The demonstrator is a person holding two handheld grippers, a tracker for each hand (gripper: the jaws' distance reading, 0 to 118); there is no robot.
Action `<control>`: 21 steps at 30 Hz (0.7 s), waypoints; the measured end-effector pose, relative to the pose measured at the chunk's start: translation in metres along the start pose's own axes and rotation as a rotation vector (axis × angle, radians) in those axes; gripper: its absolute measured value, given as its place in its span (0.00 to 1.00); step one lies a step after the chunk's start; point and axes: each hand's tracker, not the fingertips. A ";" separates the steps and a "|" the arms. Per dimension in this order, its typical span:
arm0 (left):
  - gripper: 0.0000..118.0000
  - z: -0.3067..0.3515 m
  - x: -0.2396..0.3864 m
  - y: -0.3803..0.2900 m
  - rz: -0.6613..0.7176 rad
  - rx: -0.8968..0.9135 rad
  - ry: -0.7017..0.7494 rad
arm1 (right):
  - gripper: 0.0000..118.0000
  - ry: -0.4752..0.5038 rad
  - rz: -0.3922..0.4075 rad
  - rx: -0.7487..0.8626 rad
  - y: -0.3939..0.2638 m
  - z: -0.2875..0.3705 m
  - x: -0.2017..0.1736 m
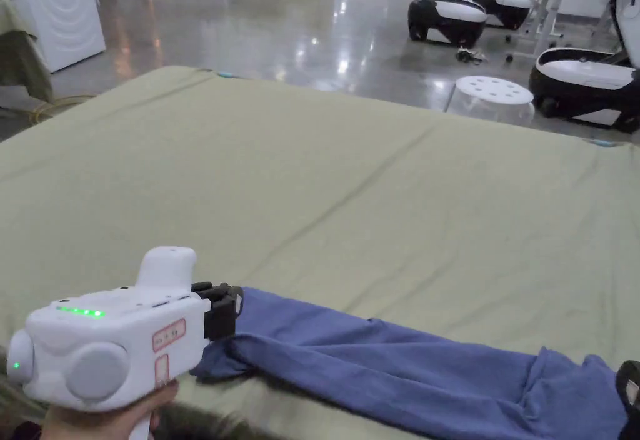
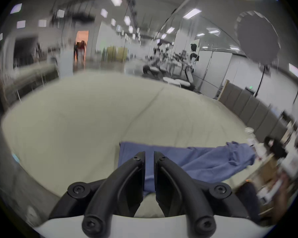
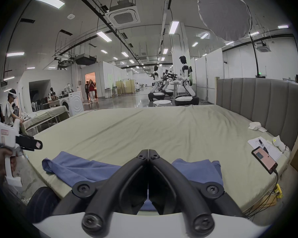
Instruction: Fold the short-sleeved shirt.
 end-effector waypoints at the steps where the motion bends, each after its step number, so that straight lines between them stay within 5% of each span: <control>1: 0.32 -0.006 -0.022 0.004 0.091 -0.080 -0.049 | 0.03 0.014 -0.009 -0.009 -0.002 0.001 0.001; 3: 0.89 -0.013 -0.059 0.006 0.211 -0.117 -0.131 | 0.03 0.016 -0.004 -0.021 -0.003 0.000 -0.001; 4: 1.00 -0.018 -0.075 0.004 0.246 -0.151 -0.145 | 0.03 0.014 0.004 -0.025 -0.004 -0.001 -0.002; 10: 1.00 -0.075 -0.143 -0.033 0.625 -0.322 -0.457 | 0.03 0.027 -0.003 -0.045 -0.004 -0.006 -0.009; 13: 1.00 -0.109 -0.144 -0.041 0.785 -0.226 -0.701 | 0.03 0.035 0.009 -0.052 -0.001 -0.010 -0.013; 18: 1.00 -0.150 -0.093 -0.040 0.767 -0.254 -0.746 | 0.03 0.046 0.014 -0.052 0.005 -0.014 -0.020; 19: 0.92 -0.151 -0.092 -0.036 0.753 -0.262 -0.713 | 0.03 0.047 0.018 -0.053 0.006 -0.015 -0.021; 20: 0.68 -0.151 -0.091 -0.036 0.743 -0.278 -0.644 | 0.03 0.049 0.022 -0.053 0.007 -0.015 -0.022; 21: 0.21 -0.152 -0.088 -0.039 0.731 -0.311 -0.534 | 0.03 0.050 0.023 -0.052 0.007 -0.015 -0.022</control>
